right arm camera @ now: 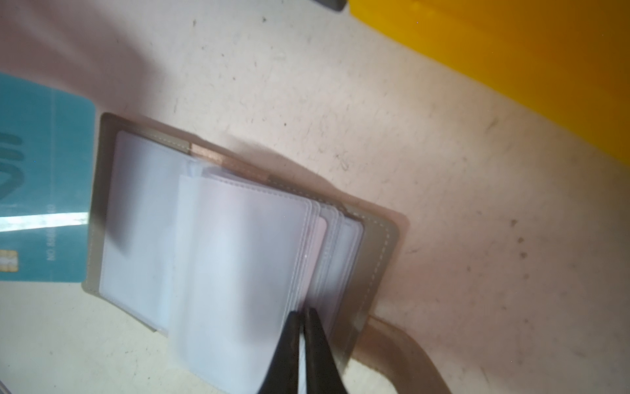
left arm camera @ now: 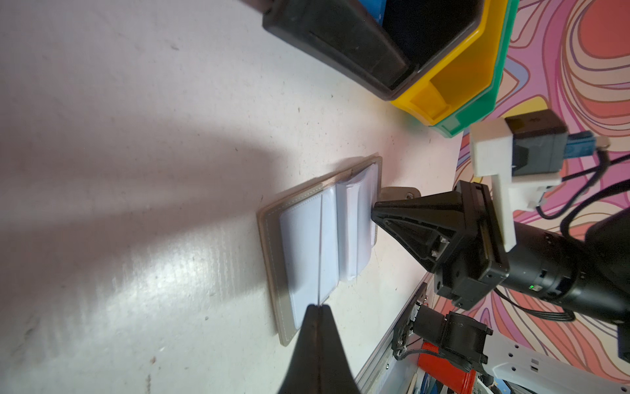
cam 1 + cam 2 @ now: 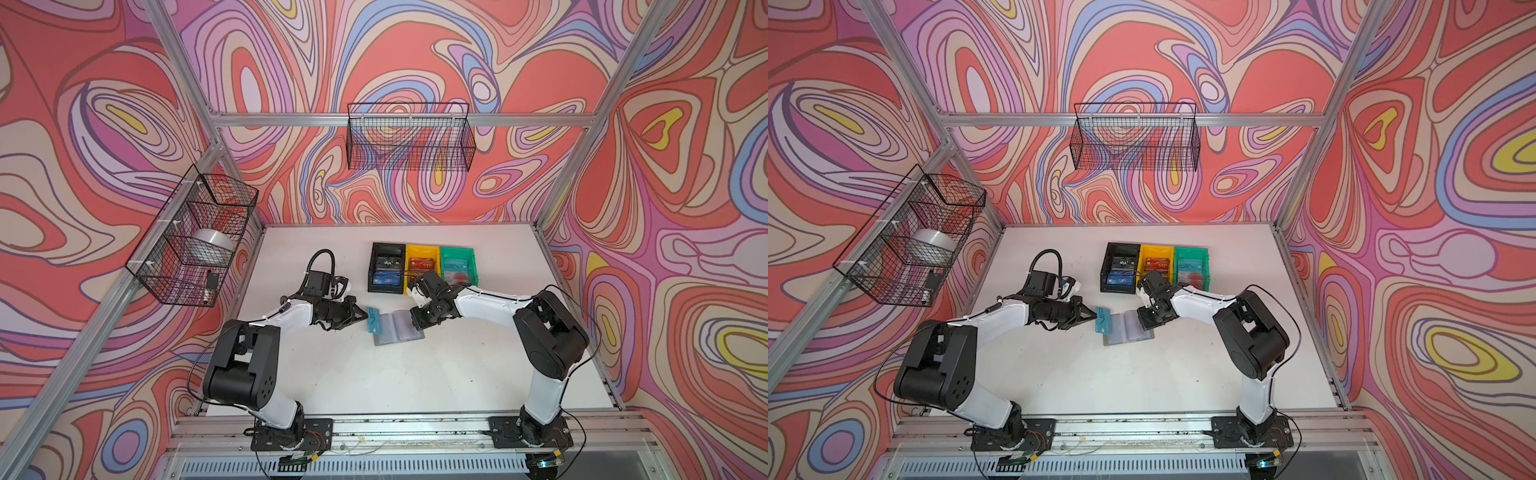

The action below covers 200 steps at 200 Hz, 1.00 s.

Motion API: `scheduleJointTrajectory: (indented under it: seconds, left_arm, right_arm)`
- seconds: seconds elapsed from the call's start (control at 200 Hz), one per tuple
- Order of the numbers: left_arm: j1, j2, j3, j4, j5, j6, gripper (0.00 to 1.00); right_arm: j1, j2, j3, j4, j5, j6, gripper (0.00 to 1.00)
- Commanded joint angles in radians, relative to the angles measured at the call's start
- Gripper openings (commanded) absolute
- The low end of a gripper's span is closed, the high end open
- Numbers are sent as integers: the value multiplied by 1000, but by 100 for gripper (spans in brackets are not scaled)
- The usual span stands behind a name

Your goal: Take the credit cards out of the card holder

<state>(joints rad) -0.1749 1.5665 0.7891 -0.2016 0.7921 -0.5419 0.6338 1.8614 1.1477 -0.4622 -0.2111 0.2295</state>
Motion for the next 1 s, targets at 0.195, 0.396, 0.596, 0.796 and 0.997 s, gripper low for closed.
scheduleJointTrajectory:
  seconds: [0.195, 0.396, 0.596, 0.796, 0.997]
  left_arm:
    - [8, 6, -17, -1, 7, 20, 0]
    - [8, 11, -17, -7, 0, 25, 0]
    - [9, 15, -16, -16, -9, 32, 0]
    - [12, -7, -9, -38, -20, 35, 0]
    - [23, -83, 24, -160, -88, 62, 0]
  right_arm:
    - [7, 35, 21, -30, 19, -12, 8]
    - [37, 71, 52, -44, 25, -15, 9]
    - [44, 84, 71, -47, 19, -13, 9]
    - [44, 79, 75, -55, 23, -18, 9]
    - [44, 59, 72, -60, 30, -18, 9]
